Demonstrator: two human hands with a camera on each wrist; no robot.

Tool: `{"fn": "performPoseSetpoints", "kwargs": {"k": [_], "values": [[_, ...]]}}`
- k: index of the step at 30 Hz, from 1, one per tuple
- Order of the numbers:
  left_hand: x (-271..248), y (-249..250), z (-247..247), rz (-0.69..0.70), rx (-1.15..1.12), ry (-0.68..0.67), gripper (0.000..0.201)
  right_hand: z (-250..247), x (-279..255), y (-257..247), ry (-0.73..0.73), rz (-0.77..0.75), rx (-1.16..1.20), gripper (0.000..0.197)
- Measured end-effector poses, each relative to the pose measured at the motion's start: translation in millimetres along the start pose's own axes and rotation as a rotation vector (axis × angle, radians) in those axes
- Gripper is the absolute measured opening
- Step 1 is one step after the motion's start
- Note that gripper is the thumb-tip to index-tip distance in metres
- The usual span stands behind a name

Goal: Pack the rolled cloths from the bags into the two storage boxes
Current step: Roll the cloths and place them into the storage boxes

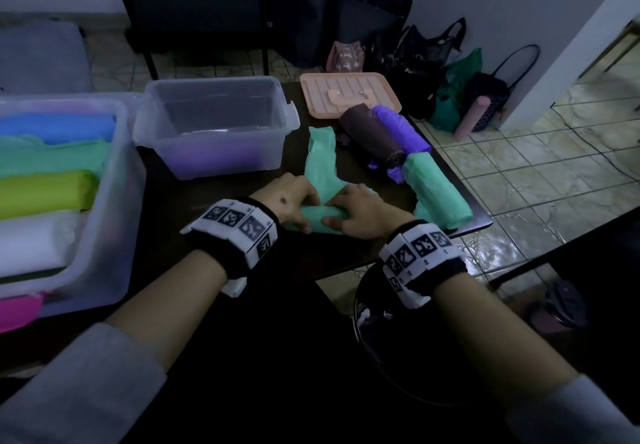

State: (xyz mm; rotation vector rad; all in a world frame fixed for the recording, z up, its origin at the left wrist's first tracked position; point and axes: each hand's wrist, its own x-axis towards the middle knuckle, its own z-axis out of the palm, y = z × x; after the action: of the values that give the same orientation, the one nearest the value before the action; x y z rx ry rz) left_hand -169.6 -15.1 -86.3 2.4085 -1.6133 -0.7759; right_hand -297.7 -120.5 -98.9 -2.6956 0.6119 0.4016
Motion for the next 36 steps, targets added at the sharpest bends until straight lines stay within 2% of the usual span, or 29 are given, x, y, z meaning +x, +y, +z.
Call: {"fn": "performPoseSetpoints", "kwargs": {"k": [4,6,10,12,15,18,21,24,26,30,34,36], "values": [[12.5,-1.2,-10.1,-0.025,-0.016,-0.094,0.059,17.2,-5.8,-12.9,0.281,-0.038,0.027,0.042],[17.1,-6.3,-13.9,-0.031,-0.041,-0.153,0.055,28.9,-8.4,-13.4,0.369,-0.053,0.049,0.035],[18.1,-13.6,-17.3,-0.04,-0.164,-0.217,0.057,33.1,-5.9,-3.5,0.312,-0.072,0.019,0.045],[16.0,-14.7,-17.0,-0.049,-0.23,-0.131,0.06,27.3,-0.2,-1.0,0.276,-0.067,0.049,0.047],[11.3,-13.1,-12.6,-0.012,-0.169,0.082,0.048,18.2,10.4,1.3,0.208,-0.035,0.061,0.046],[10.8,-11.4,-2.7,-0.005,-0.134,0.147,0.04,10.7,16.5,3.6,0.121,-0.009,0.092,0.044],[10.6,-7.2,5.0,-0.006,-0.038,0.112,0.044,6.9,20.4,7.1,0.091,0.001,0.14,0.045],[9.2,-3.4,8.7,0.0,0.05,0.077,0.06,3.2,22.0,9.2,0.097,-0.005,0.182,0.048],[10.8,-4.0,8.5,-0.015,0.067,0.087,0.069,2.5,20.1,8.0,0.157,0.001,0.228,0.047],[14.6,-6.2,-0.8,-0.048,0.034,0.051,0.068,14.0,14.8,-4.1,0.305,0.011,0.157,0.038],[14.4,-9.5,-11.1,-0.049,0.023,-0.09,0.064,30.2,-0.7,-11.6,0.303,-0.037,0.077,0.059],[11.8,-12.0,-14.1,-0.053,0.021,-0.154,0.063,35.5,-6.8,-13.3,0.291,-0.057,0.069,0.063]]}}
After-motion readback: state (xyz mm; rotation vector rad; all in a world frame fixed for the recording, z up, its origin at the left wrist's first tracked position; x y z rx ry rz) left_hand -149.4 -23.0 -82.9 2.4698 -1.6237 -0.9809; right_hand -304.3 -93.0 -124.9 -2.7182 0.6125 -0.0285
